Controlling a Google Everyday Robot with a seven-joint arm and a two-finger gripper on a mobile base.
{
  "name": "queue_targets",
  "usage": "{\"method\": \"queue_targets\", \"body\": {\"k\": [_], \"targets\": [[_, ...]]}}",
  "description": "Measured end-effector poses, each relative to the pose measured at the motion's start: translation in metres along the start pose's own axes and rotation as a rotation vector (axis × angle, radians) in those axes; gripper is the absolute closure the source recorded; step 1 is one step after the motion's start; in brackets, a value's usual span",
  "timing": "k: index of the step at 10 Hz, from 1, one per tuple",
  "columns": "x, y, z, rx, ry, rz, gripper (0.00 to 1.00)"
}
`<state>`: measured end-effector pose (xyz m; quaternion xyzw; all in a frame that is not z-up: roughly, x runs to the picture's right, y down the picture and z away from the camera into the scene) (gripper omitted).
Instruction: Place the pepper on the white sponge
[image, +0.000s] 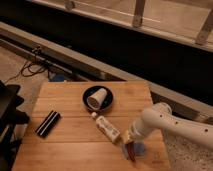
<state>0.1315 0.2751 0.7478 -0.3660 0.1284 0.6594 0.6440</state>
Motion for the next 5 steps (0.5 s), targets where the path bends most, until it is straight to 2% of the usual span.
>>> {"method": "queue_targets", "body": {"k": [2,5], "targets": [[-0.001,-0.008,-0.002,0.026,-0.004,0.013,0.38],[-0.014,-0.006,-0.035,0.054,-0.068,0.017,0.38]]}}
